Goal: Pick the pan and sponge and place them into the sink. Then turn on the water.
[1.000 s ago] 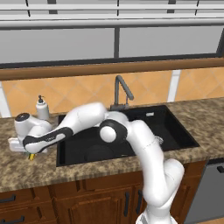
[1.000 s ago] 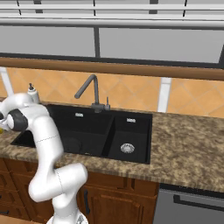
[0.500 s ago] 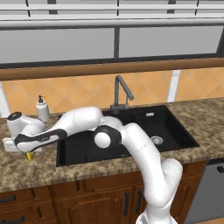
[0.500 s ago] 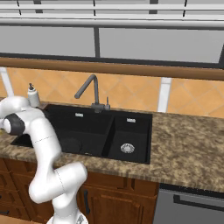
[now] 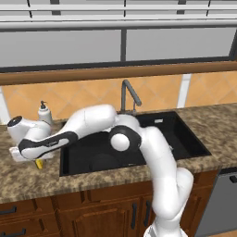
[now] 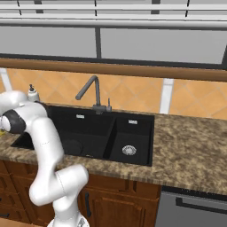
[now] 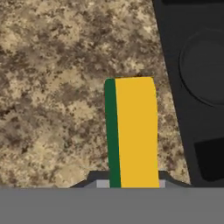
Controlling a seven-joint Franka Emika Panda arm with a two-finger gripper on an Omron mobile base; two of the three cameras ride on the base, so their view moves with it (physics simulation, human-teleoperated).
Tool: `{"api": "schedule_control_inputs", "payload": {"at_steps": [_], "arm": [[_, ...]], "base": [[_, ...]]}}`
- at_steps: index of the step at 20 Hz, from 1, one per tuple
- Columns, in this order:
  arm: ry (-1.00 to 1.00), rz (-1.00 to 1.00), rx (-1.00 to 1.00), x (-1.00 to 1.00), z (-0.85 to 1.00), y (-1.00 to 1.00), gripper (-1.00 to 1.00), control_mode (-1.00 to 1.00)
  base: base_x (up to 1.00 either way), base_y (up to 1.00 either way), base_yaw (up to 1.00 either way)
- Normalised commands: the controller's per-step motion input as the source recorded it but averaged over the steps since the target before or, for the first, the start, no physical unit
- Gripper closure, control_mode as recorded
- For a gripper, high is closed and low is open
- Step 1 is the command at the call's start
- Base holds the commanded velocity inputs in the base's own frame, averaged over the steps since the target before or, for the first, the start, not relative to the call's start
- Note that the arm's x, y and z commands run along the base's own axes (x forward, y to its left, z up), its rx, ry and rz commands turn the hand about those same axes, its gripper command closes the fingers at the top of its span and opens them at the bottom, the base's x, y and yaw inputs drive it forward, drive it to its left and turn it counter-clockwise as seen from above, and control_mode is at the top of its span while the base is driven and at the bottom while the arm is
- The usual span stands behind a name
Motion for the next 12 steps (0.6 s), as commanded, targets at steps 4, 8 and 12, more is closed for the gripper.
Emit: {"api": "schedule_control_inputs", "payload": {"at_steps": [4,8,12], "arm": [[-0.21,0.0,0.02,-0.31,0.27,-1.0,1.0,-1.0],[-0.2,0.0,0.06,-0.06,0.59,-1.0,1.0,-1.0],[-0.02,0.0,0.13,0.01,0.4,-1.0,1.0,-1.0]], "base": [[0.0,0.0,0.0],[0.0,0.0,0.0],[0.0,0.0,0.0]]}}
